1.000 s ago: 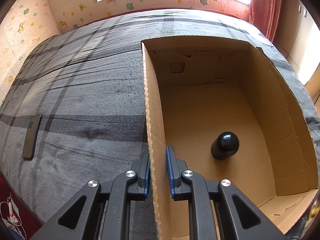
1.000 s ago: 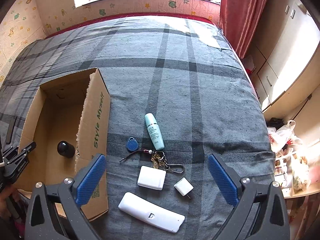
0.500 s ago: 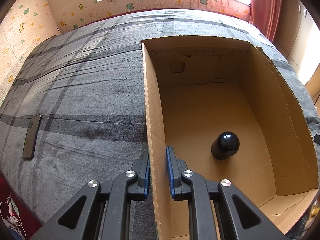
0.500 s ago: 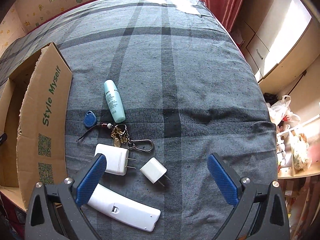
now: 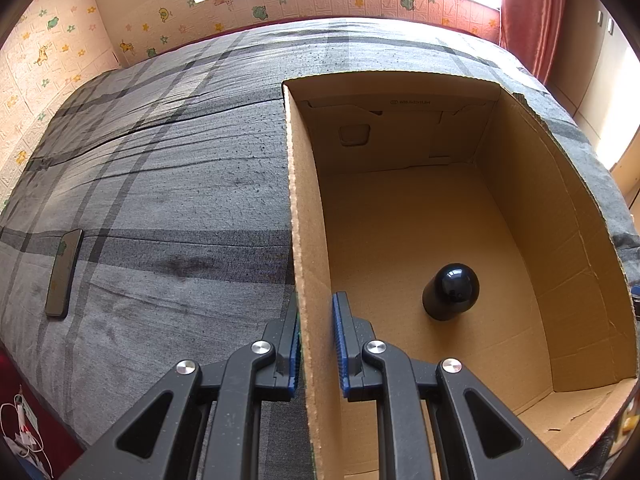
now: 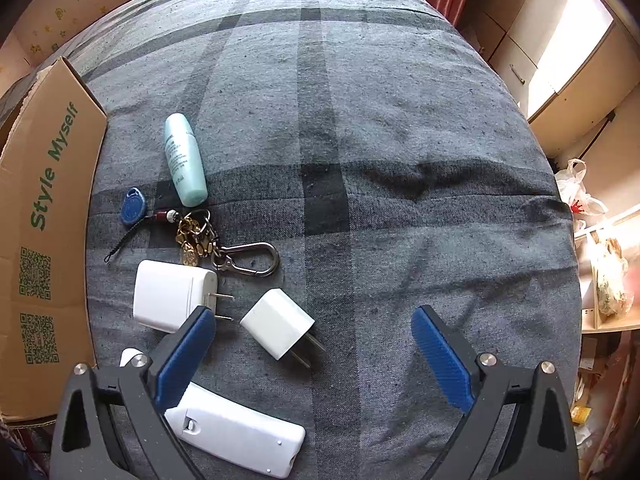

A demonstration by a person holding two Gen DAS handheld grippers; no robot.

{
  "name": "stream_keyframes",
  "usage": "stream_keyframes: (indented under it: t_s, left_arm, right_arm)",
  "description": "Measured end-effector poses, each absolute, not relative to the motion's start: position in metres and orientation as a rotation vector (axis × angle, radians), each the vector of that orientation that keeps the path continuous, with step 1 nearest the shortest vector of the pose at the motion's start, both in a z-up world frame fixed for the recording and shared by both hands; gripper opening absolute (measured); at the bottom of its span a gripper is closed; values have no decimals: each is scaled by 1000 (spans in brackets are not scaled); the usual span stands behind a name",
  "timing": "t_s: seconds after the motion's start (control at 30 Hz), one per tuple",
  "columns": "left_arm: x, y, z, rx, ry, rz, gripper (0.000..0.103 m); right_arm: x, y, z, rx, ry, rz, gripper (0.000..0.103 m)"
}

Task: Organize rigid objects
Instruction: 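Grasp the small white cube charger with the right tool, then lift the white charger and carry it over the box with the right tool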

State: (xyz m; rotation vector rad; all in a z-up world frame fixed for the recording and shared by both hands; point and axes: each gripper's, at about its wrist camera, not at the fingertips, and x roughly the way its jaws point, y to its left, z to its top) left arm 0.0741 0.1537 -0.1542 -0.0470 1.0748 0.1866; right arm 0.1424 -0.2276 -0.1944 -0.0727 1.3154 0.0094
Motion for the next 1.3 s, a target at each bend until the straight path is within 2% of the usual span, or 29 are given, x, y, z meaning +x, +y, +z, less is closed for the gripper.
stream_keyframes:
  t_s: [0.27,0.4,0.7,1.3]
  left_arm:
    - [74,154,-153,-48,1075,187,15]
    - [75,153,-154,-44,1077,189,16]
    - [75,153,-154,-44,1077,189,15]
    - [76,151,-154,-40,1078,190,15]
  right_arm:
    - [148,-230,-209,-46,1354,38,73]
    - [148,-233,-214,-8,1365,67,41]
    - [146,-235,-204,-18,1350,59,41]
    - [138,-194,-139,-95,1262,119,41]
